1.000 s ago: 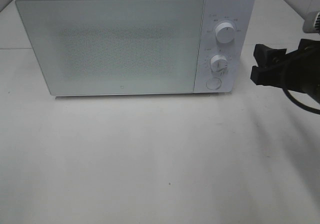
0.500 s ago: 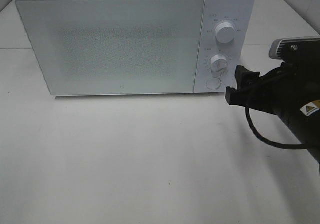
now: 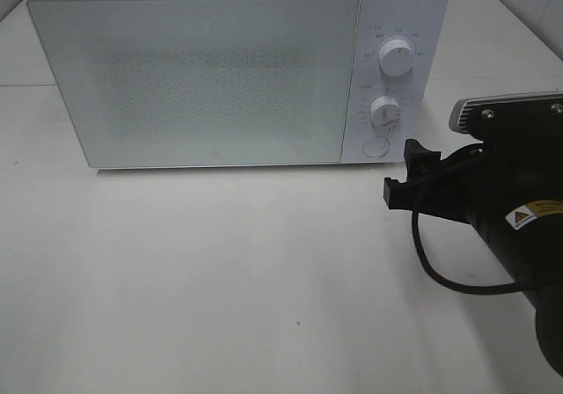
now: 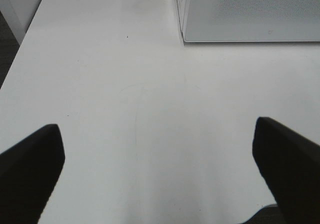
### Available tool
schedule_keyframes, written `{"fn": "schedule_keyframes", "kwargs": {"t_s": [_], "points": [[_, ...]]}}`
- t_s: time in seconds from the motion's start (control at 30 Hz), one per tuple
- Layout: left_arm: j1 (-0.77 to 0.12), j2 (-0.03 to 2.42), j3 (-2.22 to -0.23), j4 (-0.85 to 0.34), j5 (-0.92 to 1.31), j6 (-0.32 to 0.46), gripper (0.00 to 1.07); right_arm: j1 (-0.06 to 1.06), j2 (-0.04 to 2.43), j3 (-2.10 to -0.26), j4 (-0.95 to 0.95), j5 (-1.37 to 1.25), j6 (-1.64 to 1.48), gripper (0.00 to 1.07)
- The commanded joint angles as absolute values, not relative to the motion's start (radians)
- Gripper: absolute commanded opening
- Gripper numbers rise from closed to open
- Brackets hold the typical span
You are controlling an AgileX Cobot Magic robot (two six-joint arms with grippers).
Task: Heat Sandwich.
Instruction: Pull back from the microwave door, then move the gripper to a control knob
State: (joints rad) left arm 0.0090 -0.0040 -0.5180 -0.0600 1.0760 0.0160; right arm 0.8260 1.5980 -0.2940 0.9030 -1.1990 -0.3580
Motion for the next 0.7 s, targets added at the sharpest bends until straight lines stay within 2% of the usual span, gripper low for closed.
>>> {"fn": "schedule_keyframes", "kwargs": {"t_s": [0.03, 0.43, 0.7], "points": [[0.007, -0.028, -0.517, -0.068, 1.072, 0.013, 0.98, 0.829, 1.596, -0.294, 0.899, -1.212, -0.361, 0.75], [0.007, -0.028, -0.517, -0.068, 1.072, 0.013, 0.98, 0.824, 1.598, -0.335, 0.902, -1.236, -0.355, 0.75], [0.007, -0.028, -0.517, -0.068, 1.072, 0.013, 0.98, 0.762, 1.682, -0.393, 0.889, -1.230, -0.309, 0.75]]}}
